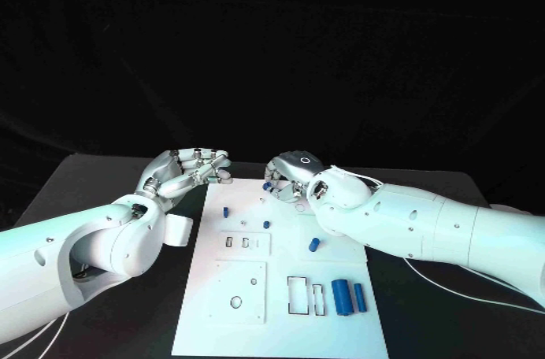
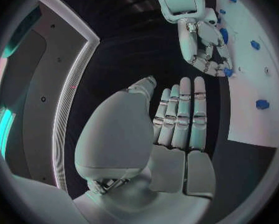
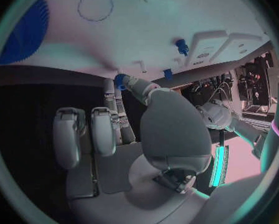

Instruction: Assemble the parts on the task board

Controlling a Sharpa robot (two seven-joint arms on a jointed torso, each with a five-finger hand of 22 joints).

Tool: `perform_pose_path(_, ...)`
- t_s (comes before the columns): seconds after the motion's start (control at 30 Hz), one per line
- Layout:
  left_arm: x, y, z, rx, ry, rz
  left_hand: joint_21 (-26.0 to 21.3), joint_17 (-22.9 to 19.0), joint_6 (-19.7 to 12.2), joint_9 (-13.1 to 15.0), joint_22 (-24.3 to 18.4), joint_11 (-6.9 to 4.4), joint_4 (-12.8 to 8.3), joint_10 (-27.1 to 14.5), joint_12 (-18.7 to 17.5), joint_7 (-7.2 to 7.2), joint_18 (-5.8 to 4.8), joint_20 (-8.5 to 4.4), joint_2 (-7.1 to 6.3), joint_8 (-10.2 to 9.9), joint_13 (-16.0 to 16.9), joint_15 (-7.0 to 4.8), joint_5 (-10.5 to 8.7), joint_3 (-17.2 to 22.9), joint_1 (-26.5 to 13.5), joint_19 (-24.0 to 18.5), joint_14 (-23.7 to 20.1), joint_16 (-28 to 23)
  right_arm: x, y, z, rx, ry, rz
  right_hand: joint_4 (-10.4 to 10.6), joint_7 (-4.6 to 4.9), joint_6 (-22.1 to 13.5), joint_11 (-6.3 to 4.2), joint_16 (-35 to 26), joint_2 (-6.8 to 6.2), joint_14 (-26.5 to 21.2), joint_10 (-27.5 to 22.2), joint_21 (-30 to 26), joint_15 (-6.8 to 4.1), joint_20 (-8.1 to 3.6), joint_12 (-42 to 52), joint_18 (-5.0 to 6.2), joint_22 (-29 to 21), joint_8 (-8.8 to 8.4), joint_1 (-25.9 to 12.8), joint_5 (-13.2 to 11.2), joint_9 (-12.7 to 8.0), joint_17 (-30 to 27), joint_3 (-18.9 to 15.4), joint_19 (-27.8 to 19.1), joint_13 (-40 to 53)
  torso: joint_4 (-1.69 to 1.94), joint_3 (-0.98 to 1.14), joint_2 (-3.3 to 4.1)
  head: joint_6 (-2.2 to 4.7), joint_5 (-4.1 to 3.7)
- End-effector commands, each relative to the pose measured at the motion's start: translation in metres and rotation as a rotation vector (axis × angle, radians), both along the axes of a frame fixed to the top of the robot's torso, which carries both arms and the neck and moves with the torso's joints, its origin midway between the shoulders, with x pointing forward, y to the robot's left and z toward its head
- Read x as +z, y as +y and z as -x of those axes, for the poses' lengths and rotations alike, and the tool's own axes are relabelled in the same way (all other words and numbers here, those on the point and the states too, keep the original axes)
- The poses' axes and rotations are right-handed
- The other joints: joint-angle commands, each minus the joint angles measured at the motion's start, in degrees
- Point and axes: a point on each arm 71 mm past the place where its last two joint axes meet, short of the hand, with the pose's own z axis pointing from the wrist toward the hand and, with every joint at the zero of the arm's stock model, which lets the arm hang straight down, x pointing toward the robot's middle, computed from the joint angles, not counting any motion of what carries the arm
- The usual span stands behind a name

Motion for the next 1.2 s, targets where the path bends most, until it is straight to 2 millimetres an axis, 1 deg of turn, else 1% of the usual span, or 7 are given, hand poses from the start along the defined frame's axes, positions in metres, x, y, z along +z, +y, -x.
perform_pose_path(0.03, 0.002, -0.003, 0.0, -0.02, -0.005, 0.01, 0.26, 0.06, -0.36, -0.01, 0.05, 0.37, -0.03, -0.03, -0.25, -0.16, 0.7, 0.06, -0.01, -0.21, 0.0, 0.14, -0.27, 0.22, 0.33, 0.43, -0.11, -0.03, -0.003, 0.001, 0.0, 0.007, 0.019, 0.017, 0.35, 0.2, -0.33, 0.43, 0.31, 0.11, 2.73, -0.02, 0.1, -0.19, 0.07, -0.19, -0.79, 5.3, -0.2, -0.47, -0.32, -0.1, -0.06, 0.05, 0.0, 0.07, 0.01, 0.03, 0.05, -0.01, 0.04)
perform_pose_path(0.4, 0.002, -0.003, 0.0, -0.018, -0.005, 0.01, 0.26, 0.06, -0.36, -0.01, 0.05, 0.37, -0.03, -0.03, -0.25, -0.16, 0.7, 0.06, -0.01, -0.21, 0.0, 0.14, -0.27, 0.22, 0.33, 0.43, -0.11, -0.03, -0.005, 0.004, -0.003, -0.001, 0.025, 0.021, 0.87, 0.63, -1.39, 0.78, 0.14, -0.52, 2.59, -0.96, -0.29, 0.08, 0.25, -0.76, -0.65, 4.72, -0.8, -0.93, -0.65, -0.02, -0.54, -0.06, -0.47, 0.03, -0.03, 0.0, 0.08, -0.03, 0.09)
perform_pose_path(0.47, 0.003, -0.003, -0.001, -0.018, -0.006, 0.009, 0.26, 0.06, -0.36, -0.01, 0.05, 0.37, -0.03, -0.03, -0.25, -0.16, 0.7, 0.06, -0.01, -0.21, 0.0, 0.14, -0.27, 0.22, 0.33, 0.43, -0.11, -0.03, -0.005, 0.004, -0.003, -0.001, 0.025, 0.021, 1.09, 1.05, -2.13, 1.07, 0.07, -1.02, 2.53, -1.8, -0.5, 0.36, 0.4, -1.0, -0.58, 4.4, -1.26, -1.22, -0.79, -0.1, -0.72, -0.19, -0.72, -0.1, -0.07, -0.02, 0.07, -0.12, 0.09)
perform_pose_path(0.5, 0.003, -0.003, -0.001, -0.018, -0.006, 0.009, 0.26, 0.06, -0.36, -0.01, 0.05, 0.37, -0.03, -0.03, -0.25, -0.16, 0.7, 0.06, -0.01, -0.21, 0.0, 0.14, -0.27, 0.22, 0.33, 0.43, -0.11, -0.03, -0.005, 0.004, -0.003, -0.001, 0.025, 0.02, 1.72, 2.18, -5.93, 2.69, -0.43, -2.19, 2.2, -4.94, -1.42, 1.47, 1.02, -1.06, -0.3, 3.01, -3.72, -2.03, -1.36, -0.92, -1.76, -0.65, -1.73, -0.67, -0.08, -0.01, 0.09, -0.11, 0.1)
perform_pose_path(0.6, 0.003, -0.002, -0.001, -0.018, -0.006, 0.009, 0.28, 0.11, -0.35, 0.0, 0.06, 0.36, -0.07, -0.02, -0.32, -0.17, 0.69, 0.05, -0.01, -0.23, 0.0, 0.14, -0.28, 0.33, 0.41, 0.41, -0.16, -0.06, -0.005, 0.004, -0.003, 0.0, 0.022, 0.013, 2.24, 3.61, -8.17, 3.28, -0.94, -3.58, 1.86, -6.97, -2.51, 2.12, 1.88, -0.99, 0.08, 1.43, -5.42, -2.71, -0.86, -1.4, -2.91, -2.28, -2.87, -0.91, -0.09, 0.01, 0.09, -0.1, 0.12)
perform_pose_path(1.03, 0.003, 0.003, -0.003, -0.004, -0.006, 0.005, 0.3, 0.14, -0.36, 0.0, 0.06, 0.37, -0.09, -0.01, -0.35, -0.17, 0.68, 0.05, -0.01, -0.24, 0.0, 0.14, -0.28, 0.38, 0.44, 0.4, -0.18, -0.08, 0.007, -0.035, 0.016, -0.01, 0.001, -0.052, 2.48, 2.93, -6.59, 2.41, -0.02, -3.14, 2.16, -3.35, -1.53, 1.6, 1.92, 1.09, -0.22, 3.31, -5.47, -0.87, 1.25, -0.87, -1.78, -3.67, -1.6, 0.4, -0.7, 0.25, -0.32, 0.28, 0.09)
perform_pose_path(1.2, 0.002, 0.005, -0.003, 0.0, -0.003, 0.006, 0.3, 0.14, -0.36, 0.0, 0.06, 0.37, -0.09, -0.01, -0.35, -0.17, 0.68, 0.05, -0.01, -0.24, 0.0, 0.14, -0.28, 0.38, 0.44, 0.4, -0.18, -0.08, 0.017, -0.075, 0.024, -0.066, 0.107, -0.116, 1.71, 1.39, -5.17, 0.26, 0.82, -3.32, 2.54, 4.71, -0.13, -0.04, 0.73, 6.04, -0.71, 5.56, -4.73, 0.61, 1.83, -0.34, -0.42, -3.86, -0.1, 3.5, -1.23, 0.37, -0.8, 0.36, -0.19)
